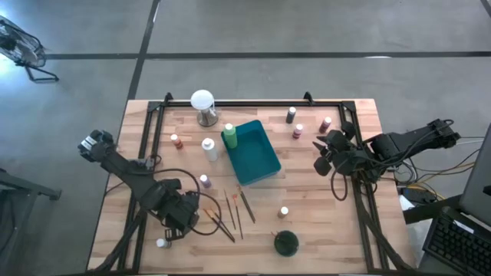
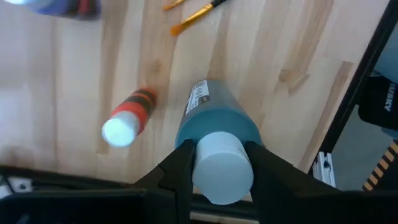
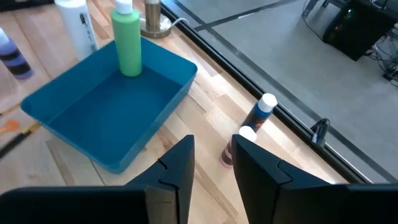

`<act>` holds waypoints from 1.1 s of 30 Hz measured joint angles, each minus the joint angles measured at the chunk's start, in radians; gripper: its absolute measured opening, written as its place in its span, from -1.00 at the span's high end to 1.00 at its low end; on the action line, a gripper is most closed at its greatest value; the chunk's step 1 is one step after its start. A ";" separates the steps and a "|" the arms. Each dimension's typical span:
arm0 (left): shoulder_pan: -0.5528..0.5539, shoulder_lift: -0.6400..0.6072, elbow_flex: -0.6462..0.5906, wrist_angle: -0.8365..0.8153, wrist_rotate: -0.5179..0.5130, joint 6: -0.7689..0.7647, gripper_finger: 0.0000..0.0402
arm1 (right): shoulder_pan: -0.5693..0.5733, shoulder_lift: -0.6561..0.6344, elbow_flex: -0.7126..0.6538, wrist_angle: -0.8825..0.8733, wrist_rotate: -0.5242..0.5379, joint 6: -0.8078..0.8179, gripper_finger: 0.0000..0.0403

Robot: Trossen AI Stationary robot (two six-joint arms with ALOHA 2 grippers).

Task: Pick & Place Paint Supplies
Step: Put the blue paint bottle into the blue bin

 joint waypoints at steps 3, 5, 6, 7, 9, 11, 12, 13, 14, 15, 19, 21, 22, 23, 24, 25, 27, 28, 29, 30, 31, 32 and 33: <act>0.017 0.000 0.049 -0.044 -0.033 0.022 0.39 | 0.000 0.000 -0.002 0.040 0.000 -0.013 0.46; 0.029 0.000 0.085 -0.055 -0.055 0.040 0.39 | 0.000 0.001 -0.010 0.088 -0.001 -0.043 0.44; 0.036 0.000 0.098 -0.058 -0.068 0.052 0.39 | 0.000 0.002 -0.018 0.123 -0.002 -0.065 0.43; 0.045 0.000 0.111 -0.064 -0.077 0.069 0.39 | 0.000 0.003 -0.027 0.160 -0.005 -0.091 0.43; 0.065 0.000 0.136 -0.074 -0.087 0.105 0.39 | 0.000 0.003 -0.053 0.244 -0.028 -0.145 0.41; 0.086 0.000 0.155 -0.069 -0.098 0.134 0.39 | 0.000 0.008 -0.075 0.326 -0.059 -0.199 0.39; 0.099 0.000 0.160 -0.070 -0.100 0.150 0.39 | 0.001 0.009 -0.086 0.355 -0.073 -0.220 0.38; 0.110 0.000 0.165 -0.076 -0.099 0.162 0.39 | 0.001 0.009 -0.096 0.382 -0.090 -0.237 0.37; 0.120 0.000 0.167 -0.084 -0.098 0.177 0.39 | 0.001 0.009 -0.107 0.417 -0.108 -0.249 0.35; 0.131 0.000 0.171 -0.092 -0.098 0.191 0.39 | 0.001 0.008 -0.119 0.455 -0.127 -0.265 0.34; 0.176 -0.001 0.177 -0.113 -0.098 0.243 0.39 | 0.001 0.009 -0.160 0.563 -0.212 -0.326 0.29; 0.197 -0.001 0.181 -0.112 -0.099 0.269 0.39 | 0.000 0.018 -0.178 0.615 -0.258 -0.352 0.26; 0.206 -0.001 0.185 -0.111 -0.099 0.283 0.39 | 0.001 0.022 -0.189 0.644 -0.274 -0.365 0.25; 0.216 -0.001 0.189 -0.111 -0.099 0.294 0.39 | 0.001 0.028 -0.201 0.674 -0.290 -0.378 0.23; 0.227 -0.001 0.194 -0.115 -0.099 0.310 0.39 | 0.001 0.034 -0.211 0.712 -0.310 -0.394 0.22; 0.235 -0.001 0.201 -0.120 -0.098 0.325 0.39 | 0.001 0.038 -0.218 0.750 -0.329 -0.413 0.20; 0.253 -0.001 0.223 -0.133 -0.099 0.353 0.39 | 0.001 0.050 -0.226 0.790 -0.349 -0.449 0.17; 0.263 -0.001 0.236 -0.135 -0.099 0.367 0.39 | 0.001 0.059 -0.227 0.805 -0.352 -0.460 0.16; 0.273 -0.002 0.250 -0.136 -0.100 0.385 0.39 | 0.001 0.070 -0.227 0.823 -0.353 -0.472 0.14; 0.283 -0.002 0.264 -0.136 -0.102 0.404 0.39 | 0.001 0.079 -0.227 0.835 -0.354 -0.484 0.12; 0.294 -0.002 0.277 -0.134 -0.108 0.424 0.39 | 0.000 0.091 -0.227 0.855 -0.354 -0.501 0.11; 0.305 -0.002 0.291 -0.134 -0.119 0.445 0.39 | 0.000 0.103 -0.227 0.889 -0.354 -0.520 0.09; 0.317 -0.002 0.305 -0.134 -0.129 0.466 0.39 | 0.000 0.113 -0.227 0.917 -0.354 -0.542 0.07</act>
